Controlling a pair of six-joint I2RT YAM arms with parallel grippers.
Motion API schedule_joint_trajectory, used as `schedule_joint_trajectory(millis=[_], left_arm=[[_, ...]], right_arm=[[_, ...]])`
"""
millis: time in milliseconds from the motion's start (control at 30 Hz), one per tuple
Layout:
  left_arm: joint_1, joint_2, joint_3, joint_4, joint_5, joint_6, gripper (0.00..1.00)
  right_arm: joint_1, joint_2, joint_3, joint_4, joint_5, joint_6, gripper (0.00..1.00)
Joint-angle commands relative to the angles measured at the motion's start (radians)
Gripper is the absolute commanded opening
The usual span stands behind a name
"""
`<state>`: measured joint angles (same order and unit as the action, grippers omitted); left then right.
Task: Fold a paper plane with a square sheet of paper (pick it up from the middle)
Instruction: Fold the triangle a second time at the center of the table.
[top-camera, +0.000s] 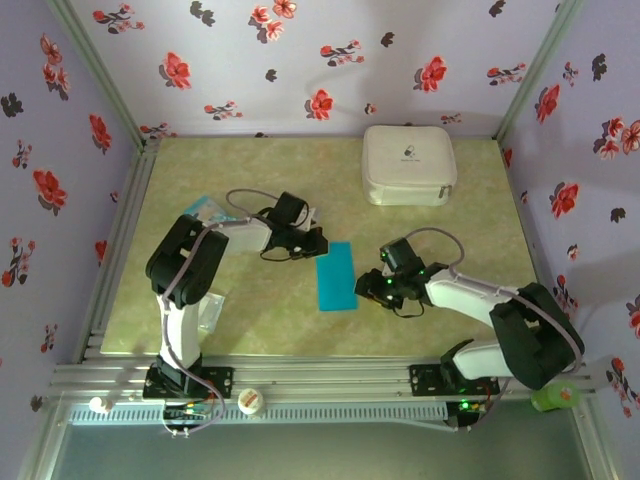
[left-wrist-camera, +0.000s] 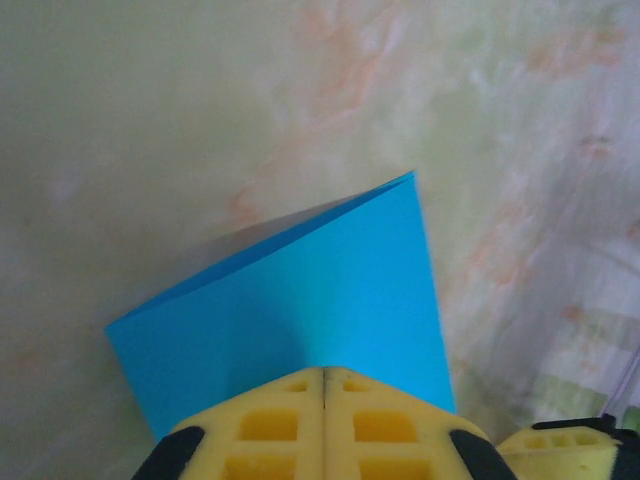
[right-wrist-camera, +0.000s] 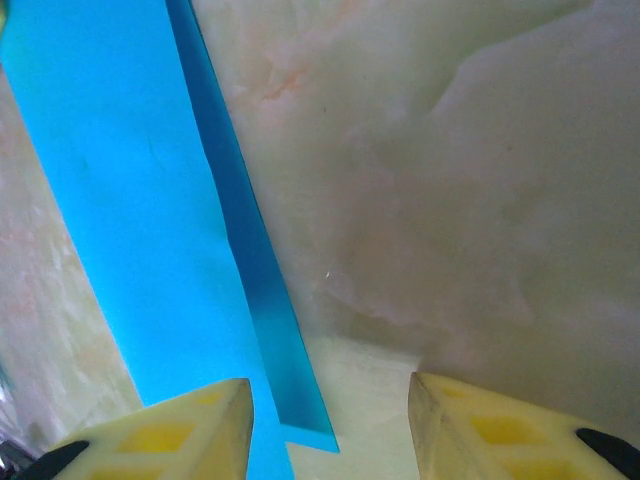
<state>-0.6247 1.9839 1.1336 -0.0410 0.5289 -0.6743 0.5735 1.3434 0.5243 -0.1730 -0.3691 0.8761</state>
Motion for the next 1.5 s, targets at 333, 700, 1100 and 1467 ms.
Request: schedule_joint_trajectory(millis=[333,700,1100,1467], left_arm=[[-0.004,0.011,-0.092,0.067,-0.007,0.029,0.00],[-0.003,0.035,-0.018,0.047,0.013,0.101,0.00],[-0.003,-0.042,0.054,0.014,-0.022,0.139,0.15],[-0.015,-0.450,-0.172,0.125,-0.347,0.246,0.61]], right_arm=[[-0.008,0.056,0.015,0.128,-0.108,0.074,0.46],[-0.030,0.128,0.041,0.258,-0.160,0.102,0.43],[-0.067,0.186,0.059,0.367,-0.192,0.128,0.31],[-0.081,0.190,0.042,0.418,-0.229,0.115,0.32]])
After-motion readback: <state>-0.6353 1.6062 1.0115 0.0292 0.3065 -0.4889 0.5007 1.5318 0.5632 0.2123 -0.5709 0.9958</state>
